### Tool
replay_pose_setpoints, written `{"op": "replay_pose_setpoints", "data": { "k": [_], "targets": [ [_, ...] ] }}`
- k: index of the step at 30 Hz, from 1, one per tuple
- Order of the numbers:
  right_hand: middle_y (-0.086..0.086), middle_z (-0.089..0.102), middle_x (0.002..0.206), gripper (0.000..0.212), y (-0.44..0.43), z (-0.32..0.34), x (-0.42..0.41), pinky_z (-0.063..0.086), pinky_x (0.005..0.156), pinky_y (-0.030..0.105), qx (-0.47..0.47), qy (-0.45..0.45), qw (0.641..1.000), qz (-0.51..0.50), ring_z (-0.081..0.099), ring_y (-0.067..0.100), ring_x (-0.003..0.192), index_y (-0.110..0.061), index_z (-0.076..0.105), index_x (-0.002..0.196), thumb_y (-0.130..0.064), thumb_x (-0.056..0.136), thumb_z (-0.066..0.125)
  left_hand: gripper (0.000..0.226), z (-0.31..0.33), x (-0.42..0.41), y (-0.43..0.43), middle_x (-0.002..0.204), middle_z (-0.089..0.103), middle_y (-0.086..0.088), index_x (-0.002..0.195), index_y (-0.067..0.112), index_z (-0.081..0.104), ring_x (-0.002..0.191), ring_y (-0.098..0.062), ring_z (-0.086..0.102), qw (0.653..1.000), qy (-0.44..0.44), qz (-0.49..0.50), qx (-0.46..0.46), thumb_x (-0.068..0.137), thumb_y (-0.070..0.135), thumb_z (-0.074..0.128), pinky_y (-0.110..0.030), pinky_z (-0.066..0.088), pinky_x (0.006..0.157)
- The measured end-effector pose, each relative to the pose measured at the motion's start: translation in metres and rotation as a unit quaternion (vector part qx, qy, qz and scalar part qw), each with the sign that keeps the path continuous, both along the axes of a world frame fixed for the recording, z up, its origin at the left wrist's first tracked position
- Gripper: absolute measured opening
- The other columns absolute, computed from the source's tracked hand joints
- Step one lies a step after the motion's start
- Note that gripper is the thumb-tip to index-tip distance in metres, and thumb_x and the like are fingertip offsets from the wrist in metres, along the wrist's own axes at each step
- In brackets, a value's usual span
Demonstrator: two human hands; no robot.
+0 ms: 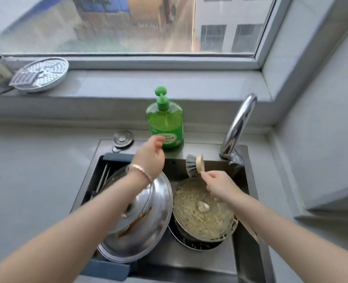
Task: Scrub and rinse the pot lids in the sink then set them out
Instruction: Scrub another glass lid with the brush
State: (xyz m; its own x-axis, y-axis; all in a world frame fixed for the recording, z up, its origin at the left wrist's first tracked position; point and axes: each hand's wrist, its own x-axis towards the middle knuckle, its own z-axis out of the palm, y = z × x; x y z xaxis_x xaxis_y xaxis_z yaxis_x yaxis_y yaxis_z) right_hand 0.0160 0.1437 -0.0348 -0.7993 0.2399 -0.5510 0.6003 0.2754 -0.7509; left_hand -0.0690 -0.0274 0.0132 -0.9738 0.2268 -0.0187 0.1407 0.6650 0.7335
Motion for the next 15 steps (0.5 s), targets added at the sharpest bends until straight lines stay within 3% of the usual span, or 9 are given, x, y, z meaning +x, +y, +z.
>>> {"op": "replay_pose_setpoints", "data": {
  "k": [2, 5, 7, 9, 15],
  "targets": [
    [0.0, 0.032, 0.058, 0.046, -0.007, 0.018, -0.018, 0.021, 0.049, 0.026, -0.004, 0.036, 0.999, 0.012, 0.029, 0.011, 0.049, 0.012, 0.055, 0.099, -0.032, 0.096, 0.04, 0.033, 0.026, -0.035, 0.007, 0.115, 0.063, -0.012, 0.121, 0.008, 0.056, 0.104, -0.024, 0.059, 0.996, 0.09, -0.018, -0.021, 0.091, 0.002, 0.043, -0.03, 0.045, 0.093],
    [-0.002, 0.032, 0.057, 0.046, -0.016, 0.031, -0.038, 0.021, 0.043, 0.022, -0.04, 0.052, 0.998, -0.007, 0.027, 0.01, 0.046, 0.008, 0.054, 0.113, -0.033, 0.098, 0.039, 0.036, 0.055, -0.08, 0.018, 0.124, 0.056, -0.012, 0.128, 0.007, 0.05, 0.107, -0.025, 0.055, 0.989, 0.133, -0.034, -0.061, 0.094, 0.006, 0.041, -0.026, 0.04, 0.089],
    [-0.003, 0.031, 0.054, 0.044, -0.022, 0.035, -0.049, 0.02, 0.039, 0.02, -0.056, 0.048, 0.997, -0.018, 0.025, 0.008, 0.041, 0.005, 0.058, 0.109, -0.033, 0.098, 0.039, 0.039, 0.067, -0.104, 0.028, 0.135, 0.048, -0.011, 0.135, 0.01, 0.043, 0.12, -0.025, 0.048, 0.987, 0.123, -0.056, -0.083, 0.096, 0.013, 0.039, -0.028, 0.035, 0.098],
    [-0.002, 0.031, 0.053, 0.048, -0.027, 0.031, -0.061, 0.021, 0.045, 0.024, -0.032, 0.075, 0.997, -0.01, 0.026, 0.009, 0.044, 0.012, 0.054, 0.108, -0.033, 0.097, 0.039, 0.042, 0.072, -0.126, 0.038, 0.142, 0.04, -0.008, 0.139, 0.016, 0.038, 0.127, -0.024, 0.042, 0.982, 0.104, -0.096, -0.127, 0.098, 0.02, 0.037, -0.032, 0.031, 0.105],
    [-0.002, 0.038, 0.054, 0.043, -0.034, 0.023, -0.092, 0.026, 0.053, 0.027, 0.012, 0.115, 0.993, -0.001, 0.033, 0.013, 0.051, 0.009, 0.057, 0.1, -0.029, 0.098, 0.038, 0.049, 0.066, -0.172, 0.047, 0.124, 0.056, -0.01, 0.119, 0.01, 0.058, 0.114, -0.028, 0.052, 0.957, -0.051, -0.148, -0.245, 0.1, 0.04, 0.025, -0.037, 0.039, 0.099]
  ]
}}
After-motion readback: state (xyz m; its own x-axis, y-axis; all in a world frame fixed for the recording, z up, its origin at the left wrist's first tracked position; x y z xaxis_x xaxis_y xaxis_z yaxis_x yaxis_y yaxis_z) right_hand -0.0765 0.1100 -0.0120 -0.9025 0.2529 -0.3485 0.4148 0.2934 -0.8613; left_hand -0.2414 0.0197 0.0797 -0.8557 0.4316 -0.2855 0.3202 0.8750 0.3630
